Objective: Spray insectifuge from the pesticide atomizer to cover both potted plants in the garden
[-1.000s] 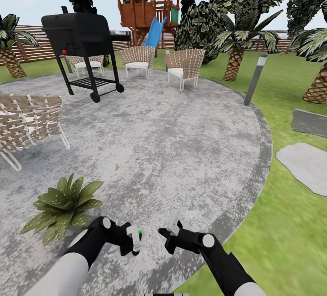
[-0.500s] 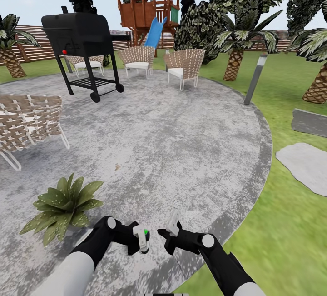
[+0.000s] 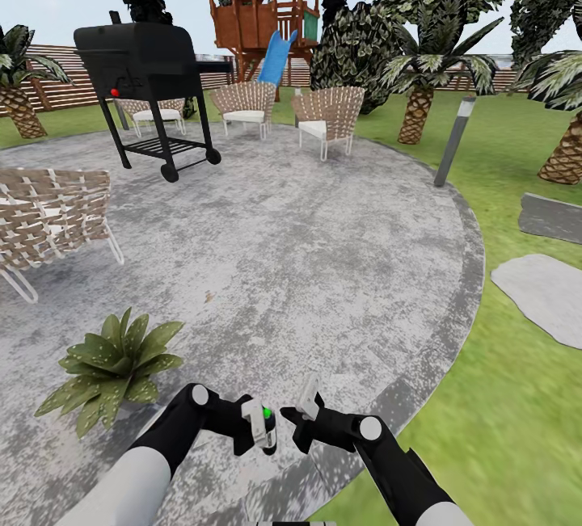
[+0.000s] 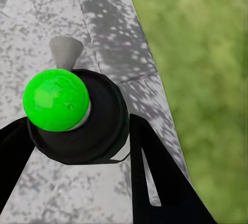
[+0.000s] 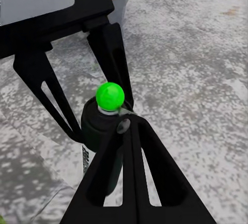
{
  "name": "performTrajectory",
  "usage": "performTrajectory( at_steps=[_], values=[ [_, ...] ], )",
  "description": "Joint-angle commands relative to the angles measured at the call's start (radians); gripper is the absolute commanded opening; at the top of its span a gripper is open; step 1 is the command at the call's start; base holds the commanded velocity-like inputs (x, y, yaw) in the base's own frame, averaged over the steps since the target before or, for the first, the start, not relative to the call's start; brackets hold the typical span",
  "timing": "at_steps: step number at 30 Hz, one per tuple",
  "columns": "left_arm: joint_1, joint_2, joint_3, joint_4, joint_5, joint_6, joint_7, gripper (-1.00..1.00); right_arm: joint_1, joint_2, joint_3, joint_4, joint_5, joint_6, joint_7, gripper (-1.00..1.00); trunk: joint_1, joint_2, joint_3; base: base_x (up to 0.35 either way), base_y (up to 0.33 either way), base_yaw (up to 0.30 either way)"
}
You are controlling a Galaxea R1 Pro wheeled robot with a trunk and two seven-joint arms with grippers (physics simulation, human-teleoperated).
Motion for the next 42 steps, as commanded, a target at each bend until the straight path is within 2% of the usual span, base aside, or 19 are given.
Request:
performTrajectory(
  at_steps=[1, 42],
  values=[
    [0.0, -0.002, 0.008, -0.001, -0.01, -0.01, -0.004, -1.0, 0.0, 0.0, -0.001, -0.001, 0.01, -0.006, 0.001, -1.0, 0.0, 0.0, -0.001, 0.0, 0.0, 0.0],
    [0.003, -0.023, 0.01, -0.001, -0.007, -0.018, -0.002, -1.0, 0.0, 0.0, -0.002, 0.001, 0.01, -0.006, 0.001, -1.0, 0.0, 0.0, -0.001, 0.0, 0.0, 0.0]
  ],
)
